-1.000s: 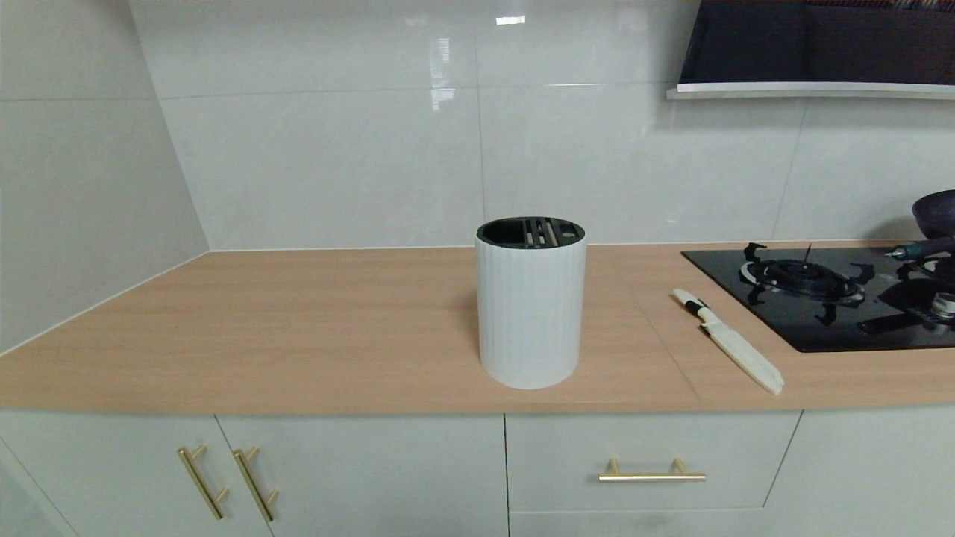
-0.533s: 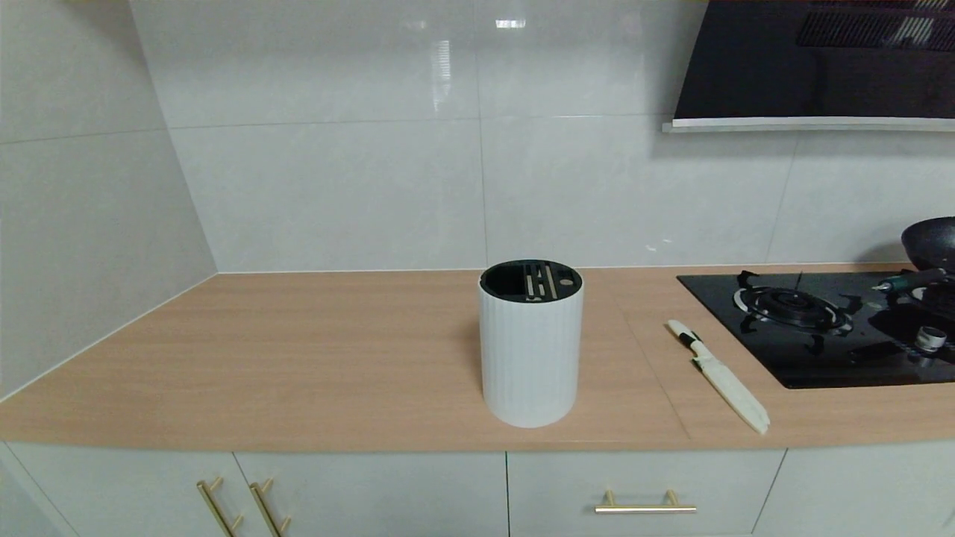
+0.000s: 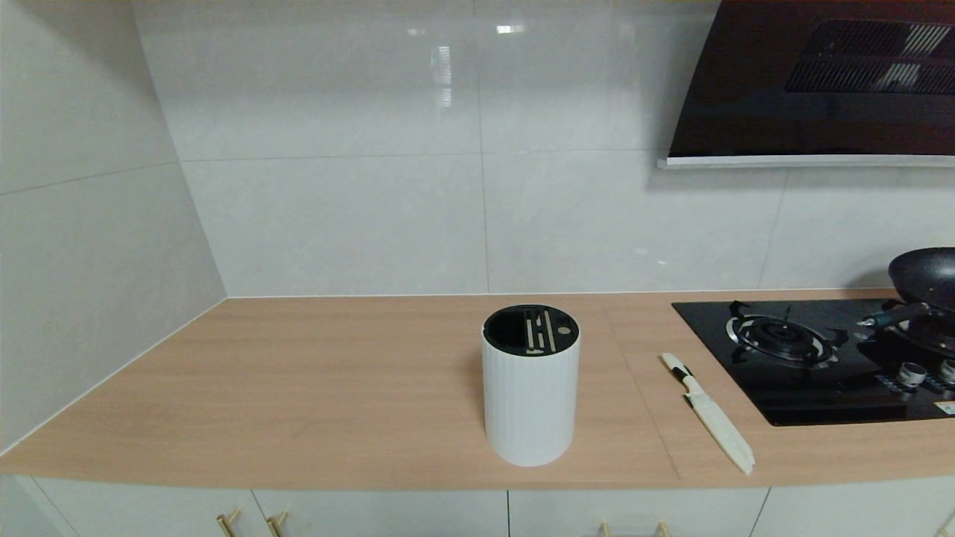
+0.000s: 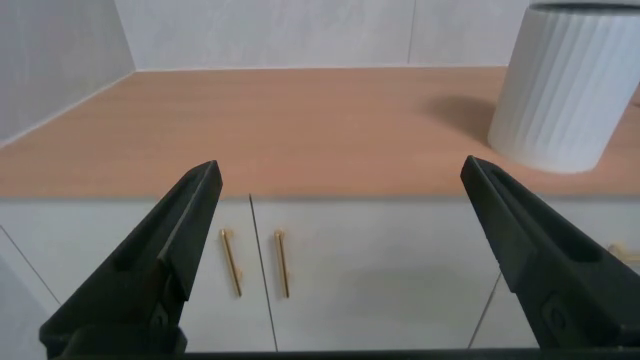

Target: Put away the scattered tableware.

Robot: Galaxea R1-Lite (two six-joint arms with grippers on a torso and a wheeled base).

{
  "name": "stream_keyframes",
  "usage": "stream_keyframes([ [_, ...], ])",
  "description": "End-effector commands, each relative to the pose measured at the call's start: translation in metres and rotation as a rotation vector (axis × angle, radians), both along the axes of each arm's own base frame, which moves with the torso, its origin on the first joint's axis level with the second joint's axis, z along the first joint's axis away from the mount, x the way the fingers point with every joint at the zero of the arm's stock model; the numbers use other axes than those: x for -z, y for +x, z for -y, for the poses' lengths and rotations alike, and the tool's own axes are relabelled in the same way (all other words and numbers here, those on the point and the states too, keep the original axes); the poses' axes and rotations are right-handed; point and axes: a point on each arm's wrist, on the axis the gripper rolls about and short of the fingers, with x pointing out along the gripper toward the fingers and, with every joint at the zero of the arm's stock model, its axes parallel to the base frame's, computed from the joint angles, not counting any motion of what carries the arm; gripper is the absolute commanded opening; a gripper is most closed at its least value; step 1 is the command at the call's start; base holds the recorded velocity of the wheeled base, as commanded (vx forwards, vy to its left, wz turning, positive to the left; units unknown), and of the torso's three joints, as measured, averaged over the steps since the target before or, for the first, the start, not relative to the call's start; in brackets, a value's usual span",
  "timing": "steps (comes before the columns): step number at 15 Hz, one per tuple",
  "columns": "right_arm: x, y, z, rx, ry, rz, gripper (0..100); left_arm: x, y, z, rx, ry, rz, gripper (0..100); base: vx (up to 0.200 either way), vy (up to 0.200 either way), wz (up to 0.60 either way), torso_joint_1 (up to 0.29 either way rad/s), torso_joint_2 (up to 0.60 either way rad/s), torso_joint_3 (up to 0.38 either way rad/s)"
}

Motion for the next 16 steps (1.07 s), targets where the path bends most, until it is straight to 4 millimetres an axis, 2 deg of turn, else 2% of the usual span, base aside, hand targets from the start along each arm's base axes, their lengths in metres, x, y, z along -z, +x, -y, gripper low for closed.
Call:
stream_keyframes([
  [1,0.0000,0.0000,0.0000,0.000,-0.001,0.000,100,0.0001,0.0000,0.0000,-0.001,0.000,0.000,100,0.000,0.000,0.00,0.281,-0.58,-0.305],
  [5,0.0000,0.0000,0.0000,-0.001,-0.001,0.000,100,0.0001,0.0000,0.0000,-0.001,0.000,0.000,100,0.000,0.000,0.00,0.194,-0.41,-0.210],
  [16,0.0000,0.0000,0.0000,0.000,-0.001,0.000,100,0.0001,0.0000,0.0000,-0.001,0.000,0.000,100,0.000,0.000,0.00,0.003,-0.01,-0.003],
])
